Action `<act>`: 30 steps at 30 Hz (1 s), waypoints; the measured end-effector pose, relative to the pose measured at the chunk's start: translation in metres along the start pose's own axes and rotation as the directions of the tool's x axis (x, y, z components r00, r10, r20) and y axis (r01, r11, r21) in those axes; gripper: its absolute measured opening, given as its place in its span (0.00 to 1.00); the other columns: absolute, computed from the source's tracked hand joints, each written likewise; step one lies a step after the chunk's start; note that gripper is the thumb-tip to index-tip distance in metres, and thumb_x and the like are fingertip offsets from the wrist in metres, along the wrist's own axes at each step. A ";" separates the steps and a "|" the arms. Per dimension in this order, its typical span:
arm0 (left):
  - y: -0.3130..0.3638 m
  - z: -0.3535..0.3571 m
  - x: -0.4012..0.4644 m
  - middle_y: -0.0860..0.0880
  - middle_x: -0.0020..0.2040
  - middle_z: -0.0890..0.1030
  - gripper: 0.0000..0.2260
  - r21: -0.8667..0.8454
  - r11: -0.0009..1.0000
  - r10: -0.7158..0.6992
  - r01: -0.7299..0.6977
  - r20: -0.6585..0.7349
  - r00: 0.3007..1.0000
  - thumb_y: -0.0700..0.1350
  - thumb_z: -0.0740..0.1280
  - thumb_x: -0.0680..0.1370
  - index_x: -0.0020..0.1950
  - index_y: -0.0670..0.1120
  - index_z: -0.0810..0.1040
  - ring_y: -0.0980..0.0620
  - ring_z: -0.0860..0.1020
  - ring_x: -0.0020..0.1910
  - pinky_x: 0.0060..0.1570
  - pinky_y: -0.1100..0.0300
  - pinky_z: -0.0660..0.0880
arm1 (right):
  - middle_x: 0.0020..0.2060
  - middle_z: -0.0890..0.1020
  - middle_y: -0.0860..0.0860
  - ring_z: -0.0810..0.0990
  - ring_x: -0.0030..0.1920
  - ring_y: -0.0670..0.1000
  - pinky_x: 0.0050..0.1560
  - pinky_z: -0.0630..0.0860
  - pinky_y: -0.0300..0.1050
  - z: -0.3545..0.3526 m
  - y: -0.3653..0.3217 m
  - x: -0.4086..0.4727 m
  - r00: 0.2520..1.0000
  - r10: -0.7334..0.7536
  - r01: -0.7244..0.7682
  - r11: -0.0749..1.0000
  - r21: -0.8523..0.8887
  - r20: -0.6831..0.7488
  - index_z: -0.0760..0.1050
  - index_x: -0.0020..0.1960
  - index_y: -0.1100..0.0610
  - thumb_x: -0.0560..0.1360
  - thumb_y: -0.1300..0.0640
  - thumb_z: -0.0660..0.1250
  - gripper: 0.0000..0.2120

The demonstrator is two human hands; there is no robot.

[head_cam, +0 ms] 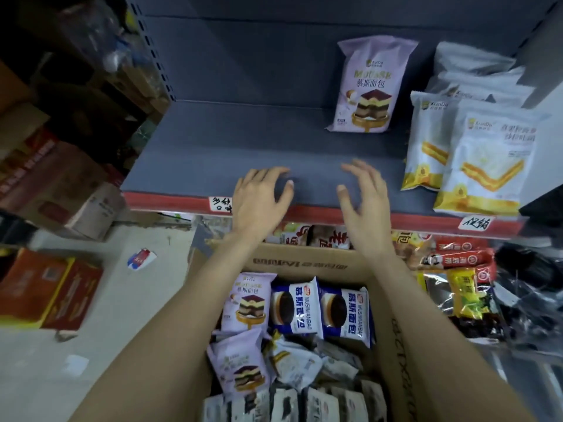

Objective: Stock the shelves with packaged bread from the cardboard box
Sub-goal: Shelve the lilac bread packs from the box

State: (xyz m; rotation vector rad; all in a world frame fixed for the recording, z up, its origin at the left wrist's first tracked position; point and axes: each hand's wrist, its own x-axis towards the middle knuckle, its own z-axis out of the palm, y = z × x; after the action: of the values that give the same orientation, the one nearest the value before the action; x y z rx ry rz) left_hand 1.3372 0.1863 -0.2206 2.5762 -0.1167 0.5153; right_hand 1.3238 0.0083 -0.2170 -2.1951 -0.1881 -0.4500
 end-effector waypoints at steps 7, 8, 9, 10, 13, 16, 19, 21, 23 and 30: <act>-0.024 0.001 -0.129 0.50 0.38 0.82 0.10 -0.127 0.991 0.026 -0.048 -0.166 0.986 0.45 0.62 0.77 0.46 0.45 0.83 0.55 0.76 0.39 0.40 0.68 0.66 | 0.34 0.82 0.50 0.79 0.30 0.49 0.26 0.75 0.45 0.003 0.024 -0.130 0.975 -0.055 0.094 0.980 -0.175 0.215 0.77 0.54 0.54 0.79 0.50 0.56 0.14; -0.035 0.006 -0.150 0.50 0.37 0.82 0.10 -0.118 0.993 -0.005 -0.008 -0.108 0.994 0.46 0.62 0.78 0.46 0.45 0.83 0.55 0.76 0.37 0.37 0.67 0.68 | 0.31 0.81 0.50 0.78 0.27 0.49 0.23 0.71 0.42 0.007 0.034 -0.145 0.962 -0.026 0.085 0.975 -0.206 0.271 0.78 0.52 0.54 0.78 0.50 0.57 0.13; -0.046 0.012 -0.170 0.49 0.37 0.81 0.11 -0.102 0.994 -0.053 0.050 -0.020 0.998 0.48 0.61 0.78 0.47 0.47 0.82 0.53 0.76 0.36 0.34 0.64 0.70 | 0.30 0.80 0.50 0.77 0.26 0.49 0.21 0.67 0.39 0.013 0.047 -0.158 0.946 0.013 0.066 0.971 -0.232 0.323 0.78 0.52 0.54 0.78 0.52 0.59 0.11; -0.057 0.018 -0.187 0.48 0.38 0.81 0.12 -0.073 0.990 -0.115 0.121 0.086 0.990 0.50 0.60 0.78 0.48 0.47 0.81 0.50 0.77 0.36 0.32 0.59 0.72 | 0.31 0.80 0.51 0.77 0.27 0.50 0.22 0.64 0.37 0.019 0.060 -0.170 0.923 0.066 0.037 0.965 -0.258 0.379 0.78 0.52 0.54 0.78 0.54 0.61 0.09; -0.088 0.043 -0.229 0.45 0.50 0.81 0.12 0.065 0.957 -0.288 0.284 0.364 0.886 0.48 0.64 0.75 0.56 0.47 0.79 0.43 0.78 0.50 0.42 0.52 0.76 | 0.45 0.82 0.53 0.81 0.41 0.54 0.32 0.76 0.47 0.039 0.104 -0.202 0.785 0.289 -0.089 0.928 -0.361 0.548 0.75 0.60 0.55 0.78 0.56 0.64 0.11; -0.108 0.069 -0.257 0.41 0.62 0.75 0.21 0.234 0.934 -0.356 0.270 0.539 0.764 0.46 0.68 0.73 0.66 0.45 0.73 0.38 0.71 0.60 0.56 0.48 0.70 | 0.56 0.78 0.57 0.76 0.55 0.59 0.51 0.74 0.51 0.063 0.134 -0.228 0.642 0.400 -0.121 0.896 -0.428 0.655 0.72 0.65 0.56 0.77 0.54 0.64 0.17; -0.118 0.082 -0.276 0.44 0.70 0.65 0.30 0.346 0.873 -0.487 0.343 0.637 0.598 0.47 0.71 0.72 0.72 0.49 0.64 0.40 0.65 0.67 0.62 0.47 0.65 | 0.62 0.74 0.56 0.71 0.62 0.58 0.59 0.72 0.51 0.088 0.141 -0.246 0.551 0.393 -0.115 0.909 -0.400 0.736 0.69 0.68 0.55 0.77 0.53 0.65 0.20; -0.124 0.089 -0.289 0.46 0.72 0.60 0.33 0.413 0.846 -0.533 0.337 0.636 0.558 0.46 0.71 0.72 0.73 0.51 0.60 0.40 0.65 0.67 0.62 0.47 0.65 | 0.64 0.73 0.54 0.70 0.65 0.56 0.61 0.71 0.50 0.110 0.137 -0.255 0.524 0.367 -0.116 0.925 -0.362 0.768 0.68 0.69 0.54 0.76 0.53 0.66 0.22; -0.127 0.094 -0.296 0.45 0.73 0.58 0.34 0.494 0.833 -0.538 0.250 0.617 0.575 0.46 0.71 0.72 0.74 0.50 0.58 0.41 0.67 0.65 0.62 0.49 0.65 | 0.63 0.74 0.55 0.72 0.64 0.57 0.61 0.70 0.50 0.135 0.128 -0.259 0.552 0.305 -0.125 0.951 -0.284 0.776 0.68 0.68 0.55 0.76 0.54 0.67 0.22; -0.145 0.100 -0.306 0.41 0.68 0.66 0.30 0.518 0.842 -0.484 0.155 0.596 0.641 0.51 0.72 0.71 0.68 0.44 0.63 0.42 0.68 0.64 0.63 0.52 0.64 | 0.62 0.75 0.59 0.74 0.62 0.57 0.52 0.69 0.42 0.224 0.107 -0.219 0.510 0.534 -0.655 0.749 -0.098 0.674 0.66 0.66 0.63 0.79 0.52 0.62 0.21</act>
State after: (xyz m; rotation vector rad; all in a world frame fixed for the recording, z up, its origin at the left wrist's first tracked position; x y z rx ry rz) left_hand 1.1139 0.2582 -0.4842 2.9739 0.2398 -0.7149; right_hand 1.2090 0.1240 -0.5055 -1.9850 0.1669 0.7613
